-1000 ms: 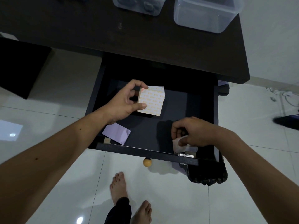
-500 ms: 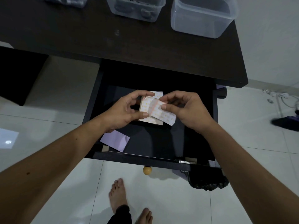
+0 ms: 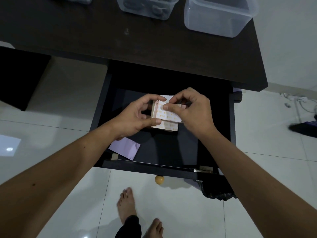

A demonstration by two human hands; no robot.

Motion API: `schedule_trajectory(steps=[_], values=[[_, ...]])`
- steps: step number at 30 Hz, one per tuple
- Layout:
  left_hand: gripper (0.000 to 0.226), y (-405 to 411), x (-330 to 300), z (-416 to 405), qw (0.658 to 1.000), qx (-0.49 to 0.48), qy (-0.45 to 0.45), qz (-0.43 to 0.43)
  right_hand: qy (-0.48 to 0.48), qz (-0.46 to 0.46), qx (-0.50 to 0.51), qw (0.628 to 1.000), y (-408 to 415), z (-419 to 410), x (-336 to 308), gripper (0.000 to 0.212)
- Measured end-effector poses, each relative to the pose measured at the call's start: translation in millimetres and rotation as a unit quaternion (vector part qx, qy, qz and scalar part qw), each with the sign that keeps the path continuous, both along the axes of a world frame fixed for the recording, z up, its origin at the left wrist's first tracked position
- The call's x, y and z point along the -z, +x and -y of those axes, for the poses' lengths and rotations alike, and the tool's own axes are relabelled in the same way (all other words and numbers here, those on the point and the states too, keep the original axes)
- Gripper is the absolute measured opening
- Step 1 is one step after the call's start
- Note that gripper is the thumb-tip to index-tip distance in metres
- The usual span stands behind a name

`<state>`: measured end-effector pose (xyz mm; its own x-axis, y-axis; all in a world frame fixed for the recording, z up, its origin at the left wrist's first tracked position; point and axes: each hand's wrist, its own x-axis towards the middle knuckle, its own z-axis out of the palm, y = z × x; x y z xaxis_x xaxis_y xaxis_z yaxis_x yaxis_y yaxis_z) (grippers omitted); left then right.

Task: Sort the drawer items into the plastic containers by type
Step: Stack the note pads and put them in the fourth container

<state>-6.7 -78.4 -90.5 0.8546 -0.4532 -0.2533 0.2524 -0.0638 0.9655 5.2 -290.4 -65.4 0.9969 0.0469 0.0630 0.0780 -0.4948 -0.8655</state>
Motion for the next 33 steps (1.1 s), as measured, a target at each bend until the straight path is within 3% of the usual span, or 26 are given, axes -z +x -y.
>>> schedule_trajectory(steps=[3,8,15,18,22,29,33], values=[[0.059,-3,2,0,1.000,-0.009,0.011,-0.012,-0.011,-0.002,0.015,1.000,0,2,9,0.011],[0.060,-7,11,-6,0.998,-0.022,0.046,-0.037,-0.038,-0.043,0.044,0.997,15,17,30,0.016],[0.060,-7,14,-10,0.995,-0.017,0.054,-0.087,-0.200,-0.070,-0.030,0.977,32,11,51,0.056],[0.061,-9,16,-11,0.994,-0.006,0.054,-0.095,-0.216,-0.099,-0.026,0.971,34,13,47,0.055],[0.061,-8,15,-10,0.994,-0.007,0.056,-0.089,-0.160,-0.106,0.004,0.981,29,21,43,0.044],[0.061,-8,14,-9,0.995,-0.009,0.062,-0.075,0.091,-0.115,0.075,0.986,3,33,22,0.021],[0.059,-8,12,-8,0.996,-0.018,0.058,-0.066,0.172,-0.128,0.037,0.976,-8,31,10,0.022]])
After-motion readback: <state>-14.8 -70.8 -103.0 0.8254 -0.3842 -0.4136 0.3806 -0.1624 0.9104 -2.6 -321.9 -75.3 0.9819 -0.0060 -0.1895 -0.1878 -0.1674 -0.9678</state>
